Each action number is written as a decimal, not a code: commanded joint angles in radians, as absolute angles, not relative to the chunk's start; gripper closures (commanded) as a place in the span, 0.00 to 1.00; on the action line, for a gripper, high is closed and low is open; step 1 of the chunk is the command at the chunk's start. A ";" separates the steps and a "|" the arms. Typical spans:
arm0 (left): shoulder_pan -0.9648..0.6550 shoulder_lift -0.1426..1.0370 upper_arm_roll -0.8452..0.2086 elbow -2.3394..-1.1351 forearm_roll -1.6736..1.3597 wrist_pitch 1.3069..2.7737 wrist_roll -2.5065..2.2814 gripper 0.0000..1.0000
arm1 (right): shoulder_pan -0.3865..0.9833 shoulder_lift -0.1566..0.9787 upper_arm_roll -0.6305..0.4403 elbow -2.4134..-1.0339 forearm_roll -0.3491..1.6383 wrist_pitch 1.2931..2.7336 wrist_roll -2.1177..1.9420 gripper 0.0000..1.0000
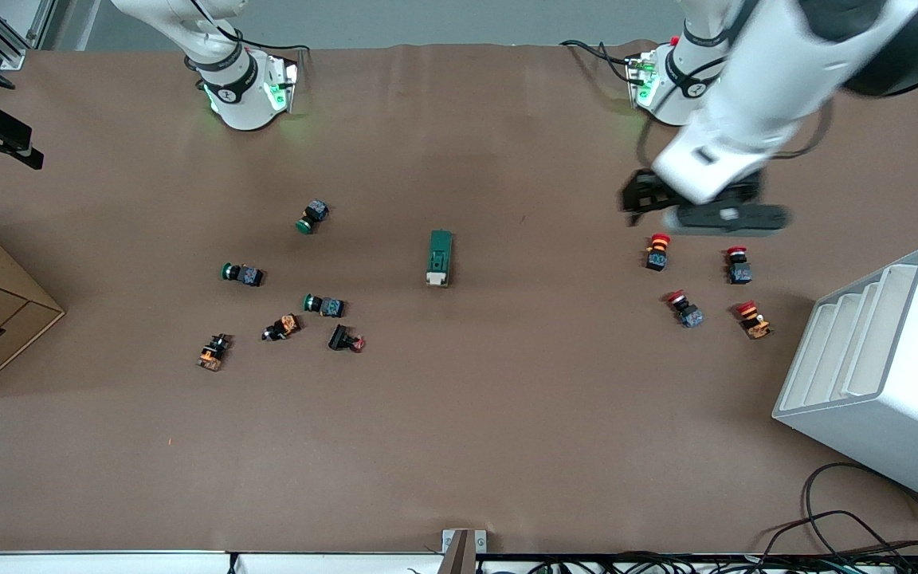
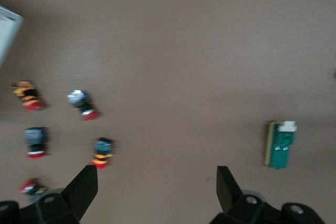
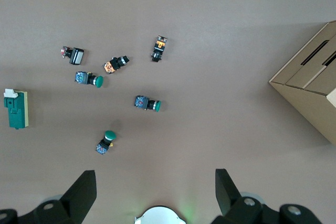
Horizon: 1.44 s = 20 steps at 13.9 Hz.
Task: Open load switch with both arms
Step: 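Move the left gripper over the teal load switch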
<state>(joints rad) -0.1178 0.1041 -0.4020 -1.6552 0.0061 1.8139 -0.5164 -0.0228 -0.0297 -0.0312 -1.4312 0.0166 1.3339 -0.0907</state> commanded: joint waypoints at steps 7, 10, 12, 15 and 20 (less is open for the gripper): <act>-0.513 0.409 -0.449 -1.696 0.361 2.182 -1.286 0.00 | -0.052 -0.022 -0.026 -1.424 0.005 1.348 -0.092 0.00; -0.610 0.484 -0.449 -1.746 0.588 2.250 -1.604 0.00 | -0.067 0.008 -0.026 -1.425 0.005 1.353 -0.092 0.00; -0.669 0.544 -0.449 -1.753 0.752 2.252 -1.795 0.00 | -0.068 0.032 -0.026 -1.424 0.009 1.353 -0.091 0.00; -0.724 0.624 -0.451 -1.755 0.989 2.252 -2.105 0.01 | -0.067 0.063 -0.025 -1.424 0.017 1.405 -0.087 0.00; -0.773 0.664 -0.449 -1.815 1.227 2.243 -2.317 0.02 | -0.055 0.081 -0.021 -1.425 0.025 1.417 -0.089 0.00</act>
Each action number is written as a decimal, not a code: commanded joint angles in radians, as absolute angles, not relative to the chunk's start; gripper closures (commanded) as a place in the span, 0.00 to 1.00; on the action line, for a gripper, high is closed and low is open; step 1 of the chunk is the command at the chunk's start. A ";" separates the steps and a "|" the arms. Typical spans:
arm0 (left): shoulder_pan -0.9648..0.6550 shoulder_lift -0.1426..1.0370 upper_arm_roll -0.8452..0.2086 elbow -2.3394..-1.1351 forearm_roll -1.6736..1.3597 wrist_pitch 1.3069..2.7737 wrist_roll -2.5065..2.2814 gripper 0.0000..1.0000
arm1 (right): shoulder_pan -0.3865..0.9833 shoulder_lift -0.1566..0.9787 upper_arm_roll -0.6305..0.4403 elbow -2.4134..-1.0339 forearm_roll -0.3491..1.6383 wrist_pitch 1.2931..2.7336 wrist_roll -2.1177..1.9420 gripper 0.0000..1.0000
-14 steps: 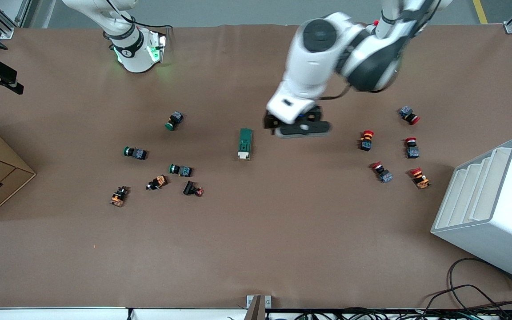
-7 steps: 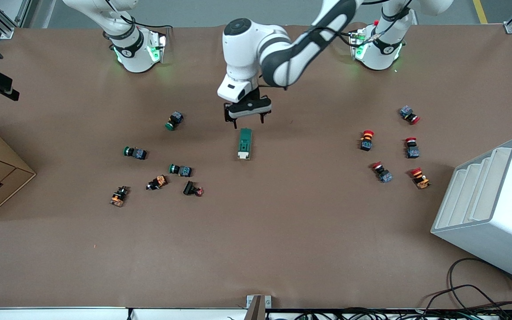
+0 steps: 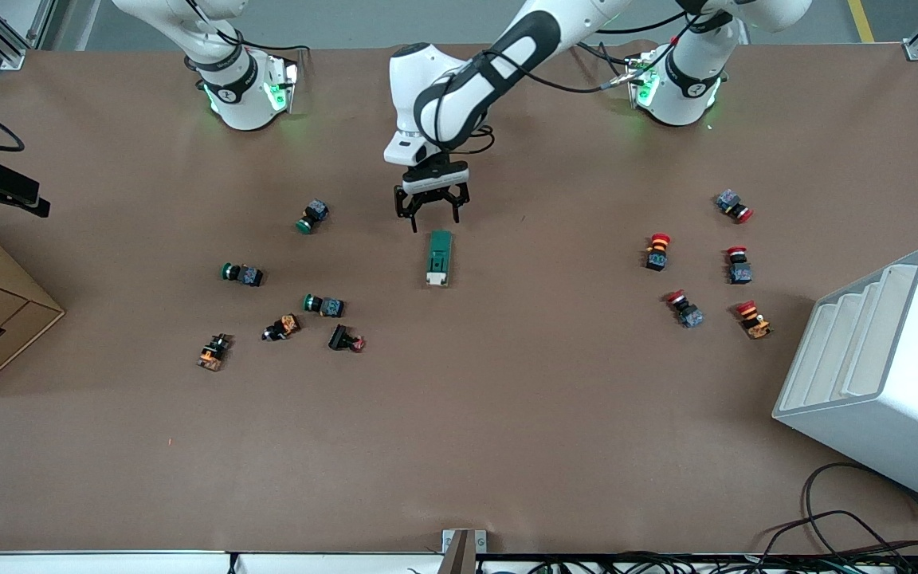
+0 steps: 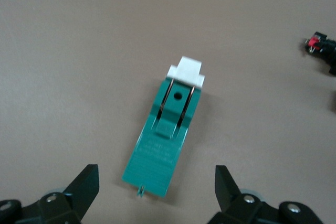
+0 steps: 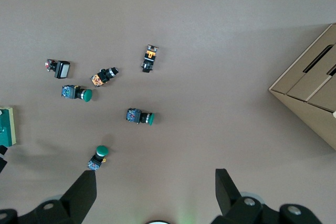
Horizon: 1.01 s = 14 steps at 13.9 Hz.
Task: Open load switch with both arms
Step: 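Move the left gripper over the teal load switch, then reach the right gripper to the switch while the left gripper hovers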
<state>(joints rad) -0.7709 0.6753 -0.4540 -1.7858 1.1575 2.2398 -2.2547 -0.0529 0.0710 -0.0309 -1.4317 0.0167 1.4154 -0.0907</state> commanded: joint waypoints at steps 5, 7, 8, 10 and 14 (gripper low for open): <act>-0.775 0.673 -0.445 -1.945 1.598 2.215 -2.515 0.04 | -0.038 0.094 -0.018 -1.443 0.014 1.422 -0.051 0.00; -0.781 0.699 -0.442 -1.942 1.689 2.185 -2.530 0.04 | 0.004 0.104 -0.017 -1.445 0.023 1.430 0.134 0.00; -0.782 0.718 -0.442 -1.939 1.716 2.175 -2.523 0.04 | 0.049 0.113 -0.017 -1.448 0.021 1.430 0.272 0.00; -0.785 0.726 -0.442 -1.937 1.749 2.174 -2.467 0.04 | 0.109 0.135 -0.017 -1.445 0.023 1.434 0.472 0.00; -0.810 0.767 -0.442 -1.904 1.753 2.088 -2.381 0.04 | 0.169 0.205 -0.018 -1.437 0.020 1.477 0.595 0.00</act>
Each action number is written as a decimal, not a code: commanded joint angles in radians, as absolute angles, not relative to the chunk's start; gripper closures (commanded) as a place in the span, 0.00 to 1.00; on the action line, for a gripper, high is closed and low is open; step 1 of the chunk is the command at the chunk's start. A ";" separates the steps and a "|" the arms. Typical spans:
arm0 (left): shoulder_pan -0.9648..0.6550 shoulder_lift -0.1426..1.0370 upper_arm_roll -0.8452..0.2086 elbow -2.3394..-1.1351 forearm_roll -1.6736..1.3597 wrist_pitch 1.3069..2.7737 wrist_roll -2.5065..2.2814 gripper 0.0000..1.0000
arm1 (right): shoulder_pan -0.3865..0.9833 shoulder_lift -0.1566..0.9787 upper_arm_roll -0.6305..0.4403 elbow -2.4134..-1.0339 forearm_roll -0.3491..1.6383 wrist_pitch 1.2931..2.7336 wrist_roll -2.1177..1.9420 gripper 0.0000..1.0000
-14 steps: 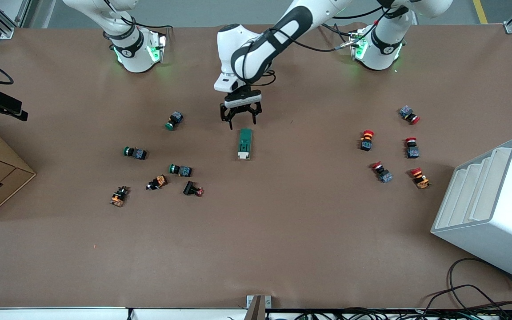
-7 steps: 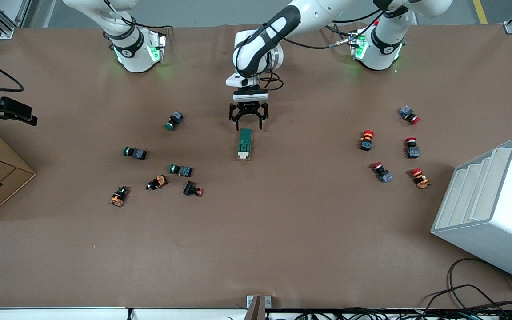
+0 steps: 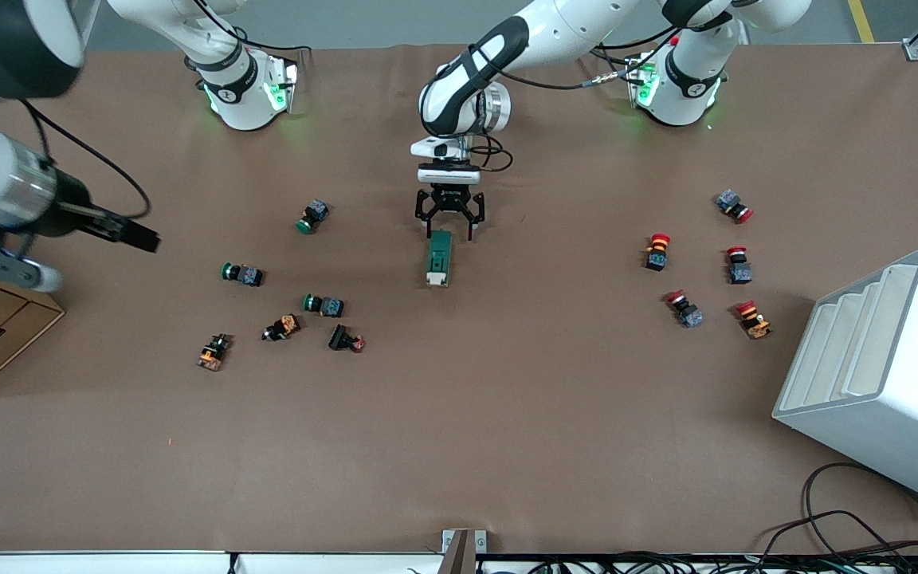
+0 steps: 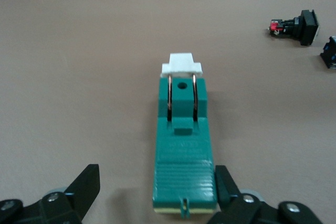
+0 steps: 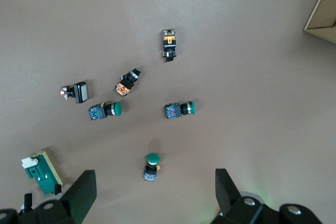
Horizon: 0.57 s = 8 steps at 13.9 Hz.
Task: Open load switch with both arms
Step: 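Reach the right gripper to the switch while the left gripper hovers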
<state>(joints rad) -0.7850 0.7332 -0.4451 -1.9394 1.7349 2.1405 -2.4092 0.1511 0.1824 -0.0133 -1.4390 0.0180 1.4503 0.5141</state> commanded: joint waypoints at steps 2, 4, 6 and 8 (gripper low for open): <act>-0.831 0.817 -0.437 -1.856 1.755 2.022 -2.364 0.04 | 0.225 0.245 -0.017 -1.437 0.020 1.511 0.835 0.00; -0.841 0.850 -0.437 -1.816 1.752 1.979 -2.319 0.04 | 0.300 0.310 -0.017 -1.437 0.014 1.538 1.051 0.00; -0.842 0.850 -0.437 -1.816 1.749 1.979 -2.324 0.03 | 0.391 0.389 -0.018 -1.433 0.012 1.577 1.280 0.00; -0.842 0.853 -0.437 -1.815 1.743 1.979 -2.336 0.01 | 0.442 0.487 -0.015 -1.378 0.023 1.617 1.499 0.00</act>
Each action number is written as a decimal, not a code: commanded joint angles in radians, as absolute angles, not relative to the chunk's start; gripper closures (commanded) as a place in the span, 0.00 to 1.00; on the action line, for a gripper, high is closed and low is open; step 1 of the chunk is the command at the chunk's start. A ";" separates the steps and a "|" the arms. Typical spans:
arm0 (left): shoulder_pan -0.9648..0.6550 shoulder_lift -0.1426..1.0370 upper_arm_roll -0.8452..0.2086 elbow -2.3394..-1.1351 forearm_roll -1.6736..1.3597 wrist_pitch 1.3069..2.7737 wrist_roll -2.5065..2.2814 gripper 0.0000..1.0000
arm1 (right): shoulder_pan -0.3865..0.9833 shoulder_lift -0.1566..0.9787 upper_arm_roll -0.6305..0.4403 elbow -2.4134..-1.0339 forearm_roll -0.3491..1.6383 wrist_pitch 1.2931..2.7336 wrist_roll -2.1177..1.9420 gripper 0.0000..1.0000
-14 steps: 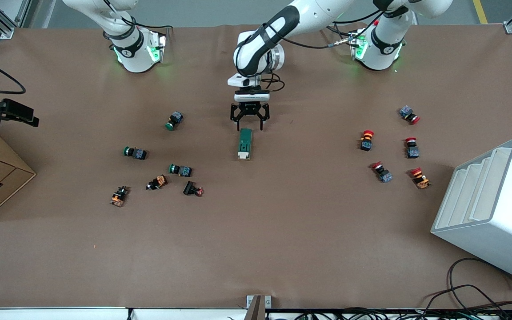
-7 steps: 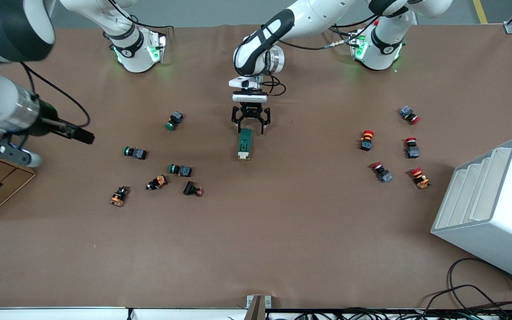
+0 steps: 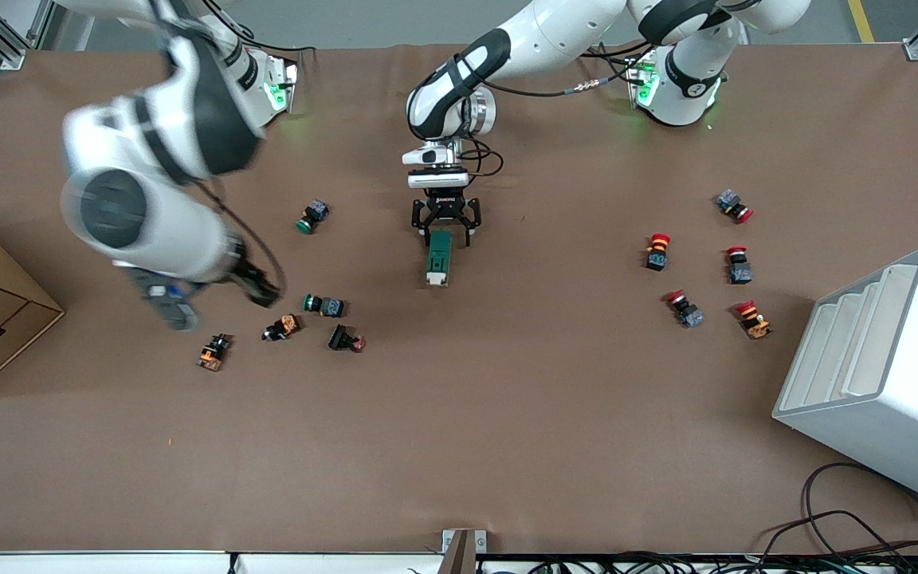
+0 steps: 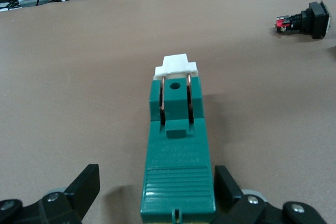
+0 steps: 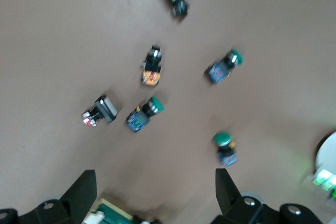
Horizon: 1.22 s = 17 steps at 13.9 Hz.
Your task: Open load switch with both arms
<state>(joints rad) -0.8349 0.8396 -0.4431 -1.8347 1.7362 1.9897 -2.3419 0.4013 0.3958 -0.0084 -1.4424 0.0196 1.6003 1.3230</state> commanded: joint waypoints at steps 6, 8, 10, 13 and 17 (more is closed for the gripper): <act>-0.864 0.864 -0.437 -1.812 1.755 1.979 -2.462 0.01 | 0.569 0.803 -0.015 -1.172 0.185 1.652 1.940 0.00; -0.877 0.861 -0.437 -1.813 1.769 1.980 -2.511 0.01 | 0.572 0.840 -0.015 -1.155 0.256 1.664 1.997 0.00; -0.888 0.861 -0.437 -1.821 1.799 1.980 -2.557 0.01 | 0.580 0.871 -0.015 -1.152 0.328 1.680 2.019 0.00; -0.899 0.867 -0.436 -1.827 1.832 1.980 -2.592 0.01 | 0.614 0.907 -0.015 -1.151 0.336 1.703 2.034 0.00; -0.899 0.870 -0.436 -1.830 1.832 1.980 -2.586 0.01 | 0.632 0.934 0.008 -1.150 0.336 1.732 2.043 0.00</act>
<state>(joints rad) -0.8926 0.8576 -0.4417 -1.8349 1.8095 1.9784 -2.5710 0.6226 0.9104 -0.0016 -1.1767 0.3172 1.7231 2.0157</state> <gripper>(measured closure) 0.009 0.000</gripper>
